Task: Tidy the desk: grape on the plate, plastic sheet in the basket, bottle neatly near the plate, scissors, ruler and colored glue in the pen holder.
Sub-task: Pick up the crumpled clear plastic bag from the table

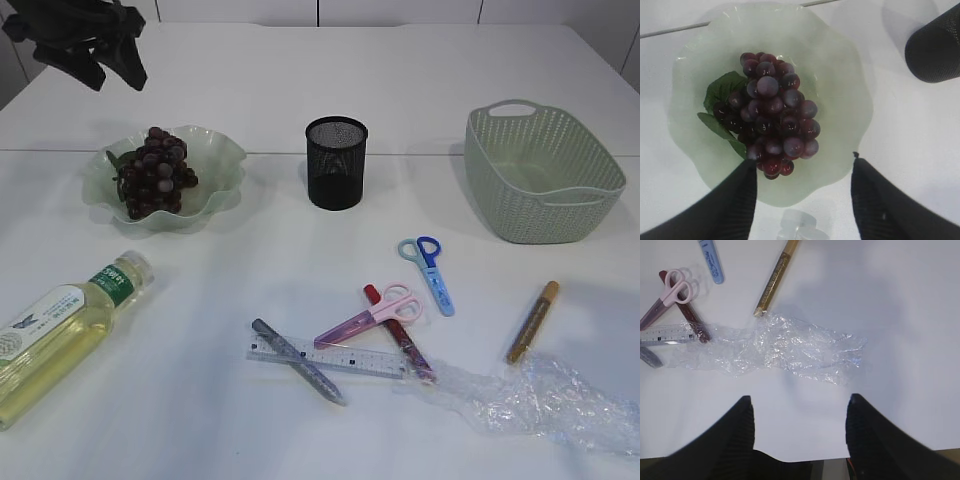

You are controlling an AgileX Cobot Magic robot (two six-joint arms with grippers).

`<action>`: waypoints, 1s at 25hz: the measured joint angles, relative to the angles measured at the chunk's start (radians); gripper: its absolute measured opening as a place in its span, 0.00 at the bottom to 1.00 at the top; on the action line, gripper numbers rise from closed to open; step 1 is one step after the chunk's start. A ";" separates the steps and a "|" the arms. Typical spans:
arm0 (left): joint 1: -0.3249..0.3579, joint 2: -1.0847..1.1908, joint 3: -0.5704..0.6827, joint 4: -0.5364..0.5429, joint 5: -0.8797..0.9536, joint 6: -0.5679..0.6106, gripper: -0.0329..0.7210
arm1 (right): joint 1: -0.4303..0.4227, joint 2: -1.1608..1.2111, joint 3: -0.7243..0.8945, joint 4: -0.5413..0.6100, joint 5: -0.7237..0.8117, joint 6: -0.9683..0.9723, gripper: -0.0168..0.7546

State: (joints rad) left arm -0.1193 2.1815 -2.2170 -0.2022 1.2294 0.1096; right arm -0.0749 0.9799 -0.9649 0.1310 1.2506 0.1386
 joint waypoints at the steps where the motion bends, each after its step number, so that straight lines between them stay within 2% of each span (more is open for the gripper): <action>1: 0.000 -0.004 -0.002 0.002 0.002 -0.006 0.62 | 0.000 0.000 0.000 0.000 0.000 0.000 0.59; 11: 0.000 -0.029 0.003 0.010 0.014 -0.043 0.62 | 0.000 0.000 0.000 0.010 0.000 0.000 0.59; 19: 0.000 -0.154 0.136 0.025 0.018 -0.047 0.62 | 0.000 0.000 0.000 0.096 0.000 0.002 0.59; 25: 0.000 -0.197 0.158 0.048 0.020 -0.047 0.62 | 0.000 0.000 0.000 0.112 0.000 0.004 0.59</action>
State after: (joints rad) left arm -0.1193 1.9840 -2.0589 -0.1542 1.2493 0.0625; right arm -0.0749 0.9799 -0.9649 0.2431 1.2506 0.1422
